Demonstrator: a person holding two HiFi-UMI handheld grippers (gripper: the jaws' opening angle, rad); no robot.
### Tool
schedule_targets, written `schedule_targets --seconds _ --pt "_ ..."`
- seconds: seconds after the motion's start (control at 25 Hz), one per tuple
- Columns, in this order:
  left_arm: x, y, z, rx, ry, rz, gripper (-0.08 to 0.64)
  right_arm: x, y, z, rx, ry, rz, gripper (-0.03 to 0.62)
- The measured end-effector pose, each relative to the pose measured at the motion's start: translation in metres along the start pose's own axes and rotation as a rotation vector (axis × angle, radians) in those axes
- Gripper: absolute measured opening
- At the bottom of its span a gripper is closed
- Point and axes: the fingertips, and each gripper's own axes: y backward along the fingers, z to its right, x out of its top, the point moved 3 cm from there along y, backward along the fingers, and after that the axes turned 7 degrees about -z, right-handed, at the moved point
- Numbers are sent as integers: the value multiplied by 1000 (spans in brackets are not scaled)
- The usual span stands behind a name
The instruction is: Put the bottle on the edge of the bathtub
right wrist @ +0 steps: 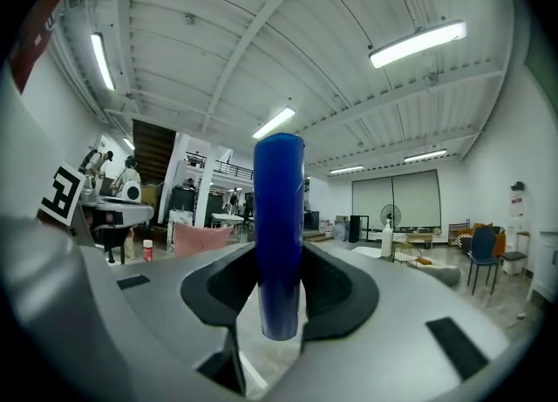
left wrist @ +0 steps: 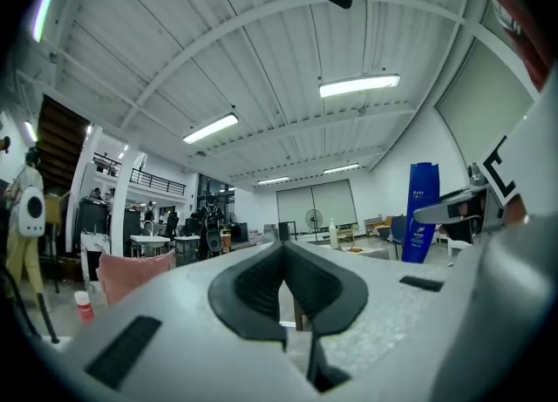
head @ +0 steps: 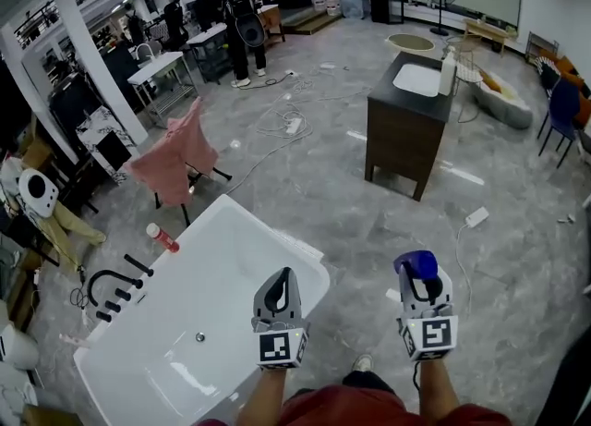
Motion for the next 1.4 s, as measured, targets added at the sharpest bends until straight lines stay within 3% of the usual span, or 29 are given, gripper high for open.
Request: schedule_targets --seconds 0.32,0.72,1.04,1.4 --pt "3 -51 34 55 -1 -19 5 -14 -40 62 51 -27 -3 147" --pt "-16 -101 12 117 30 -40 5 -17 -112 63 131 -10 -2 147" --pt "-25 -132 -57 249 49 -20 5 -1 -205 22 253 44 -2 147" --pt "-41 -123 -186 481 75 -44 5 32 -321 -92 467 81 12 147"
